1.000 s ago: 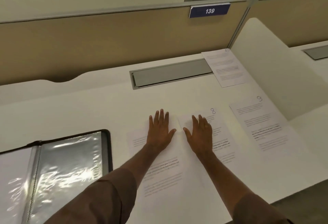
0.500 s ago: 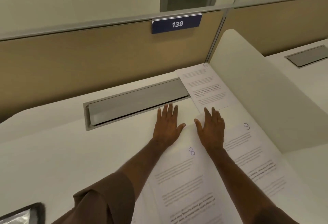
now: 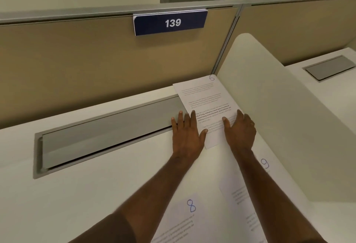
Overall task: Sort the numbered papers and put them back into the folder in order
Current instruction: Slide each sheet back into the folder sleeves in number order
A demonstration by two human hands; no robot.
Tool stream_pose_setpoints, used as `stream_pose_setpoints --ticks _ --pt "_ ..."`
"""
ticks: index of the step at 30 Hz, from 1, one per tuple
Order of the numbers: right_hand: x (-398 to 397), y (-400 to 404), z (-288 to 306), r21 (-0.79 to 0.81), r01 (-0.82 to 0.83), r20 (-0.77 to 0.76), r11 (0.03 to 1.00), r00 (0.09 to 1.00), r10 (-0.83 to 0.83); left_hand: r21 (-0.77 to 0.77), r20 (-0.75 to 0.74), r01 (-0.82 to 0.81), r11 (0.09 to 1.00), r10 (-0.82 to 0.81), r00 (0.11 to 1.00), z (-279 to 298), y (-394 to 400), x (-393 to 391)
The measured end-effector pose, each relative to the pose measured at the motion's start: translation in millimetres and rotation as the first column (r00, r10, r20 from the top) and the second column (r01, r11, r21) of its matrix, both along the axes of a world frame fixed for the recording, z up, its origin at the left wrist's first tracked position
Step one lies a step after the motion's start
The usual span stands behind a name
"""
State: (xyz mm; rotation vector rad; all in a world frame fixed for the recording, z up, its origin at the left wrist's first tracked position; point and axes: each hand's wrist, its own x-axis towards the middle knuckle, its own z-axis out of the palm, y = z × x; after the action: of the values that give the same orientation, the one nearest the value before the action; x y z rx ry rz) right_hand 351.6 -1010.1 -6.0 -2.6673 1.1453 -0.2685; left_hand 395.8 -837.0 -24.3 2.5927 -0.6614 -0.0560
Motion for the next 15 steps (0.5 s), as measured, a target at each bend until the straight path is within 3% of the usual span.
stream_pose_setpoints --ticks 15 --pt "18 -31 24 0.086 0.030 -0.110 0.996 0.994 -0.020 -0.077 0.092 -0.003 0.997 0.010 0.996 -22 -10 -5"
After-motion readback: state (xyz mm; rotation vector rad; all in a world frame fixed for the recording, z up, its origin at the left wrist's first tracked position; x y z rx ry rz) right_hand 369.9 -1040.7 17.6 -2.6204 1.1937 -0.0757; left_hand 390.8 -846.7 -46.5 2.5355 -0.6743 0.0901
